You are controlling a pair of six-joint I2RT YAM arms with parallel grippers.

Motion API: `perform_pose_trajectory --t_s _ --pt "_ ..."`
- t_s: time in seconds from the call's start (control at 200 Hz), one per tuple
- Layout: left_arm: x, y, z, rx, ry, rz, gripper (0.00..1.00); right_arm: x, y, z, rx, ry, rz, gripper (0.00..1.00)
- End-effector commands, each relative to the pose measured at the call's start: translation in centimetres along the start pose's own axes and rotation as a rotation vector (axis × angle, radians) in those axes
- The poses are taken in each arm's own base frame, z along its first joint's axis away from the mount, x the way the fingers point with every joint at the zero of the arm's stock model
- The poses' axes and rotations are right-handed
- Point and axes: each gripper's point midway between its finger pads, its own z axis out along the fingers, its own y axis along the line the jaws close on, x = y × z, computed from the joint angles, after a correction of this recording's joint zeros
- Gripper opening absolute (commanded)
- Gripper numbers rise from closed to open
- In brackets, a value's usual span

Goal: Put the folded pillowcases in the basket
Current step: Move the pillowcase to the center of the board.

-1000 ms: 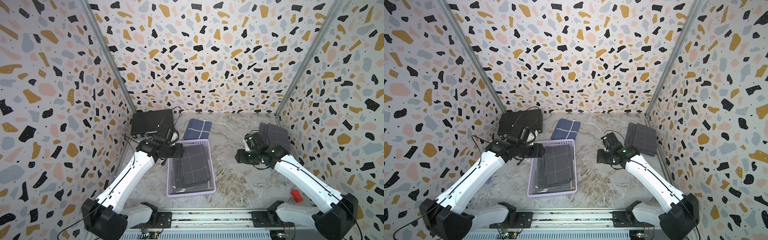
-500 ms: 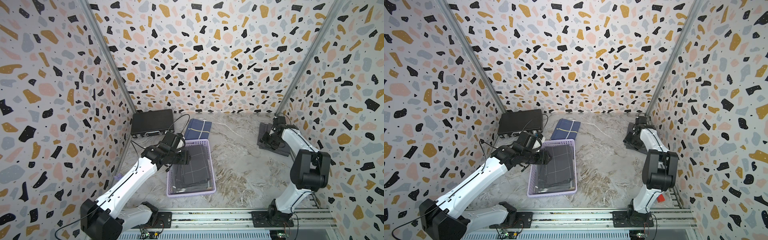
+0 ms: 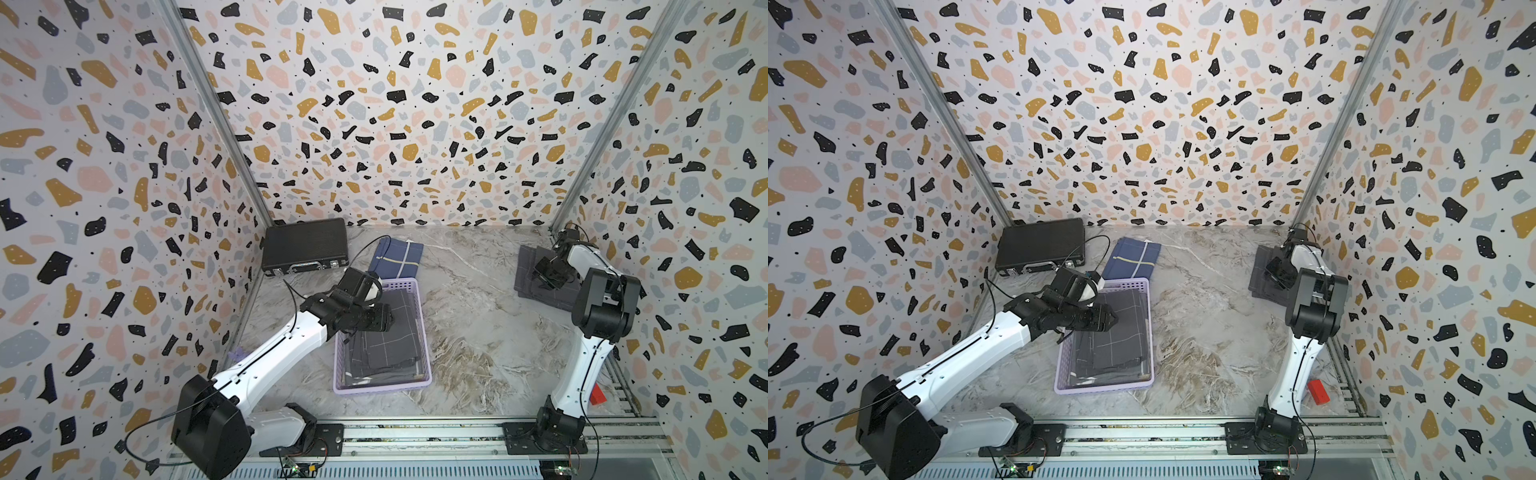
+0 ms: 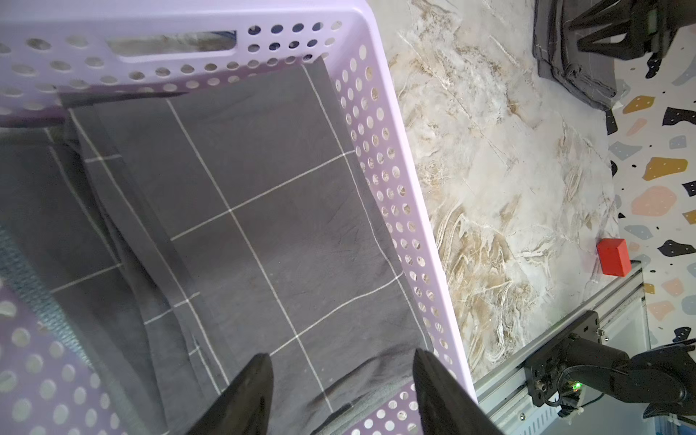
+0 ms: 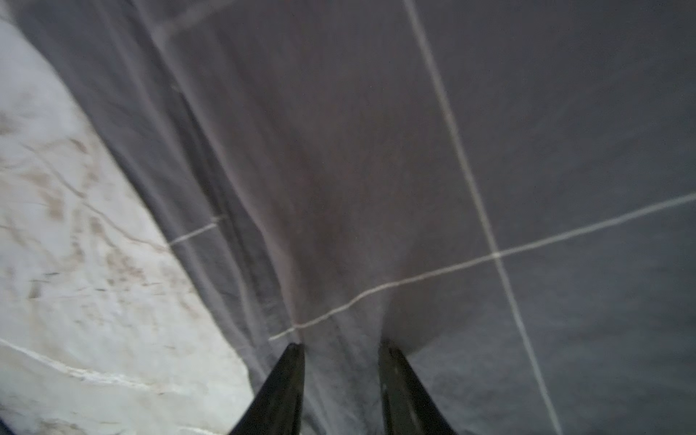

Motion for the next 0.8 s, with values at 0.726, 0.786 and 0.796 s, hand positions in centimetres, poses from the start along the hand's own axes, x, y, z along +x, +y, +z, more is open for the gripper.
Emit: perform_pose_trajectory --t_s 0.726,0.786,0.796 --pt "0.5 -4.7 -6.1 0.108 -0.132 0.017 0.58 25.1 0.5 -1.8 -0.215 0.415 -0.076 0.29" --pt "0.6 -5.0 -6.3 0.114 -0.133 0.021 0.58 26.4 0.0 -2.9 -0.218 0.399 -0.099 0.29" --pt "0.6 -5.1 -6.3 0.114 -0.132 0.022 0.58 26.6 -0.2 -3.1 -0.213 0.396 -0.104 0.29"
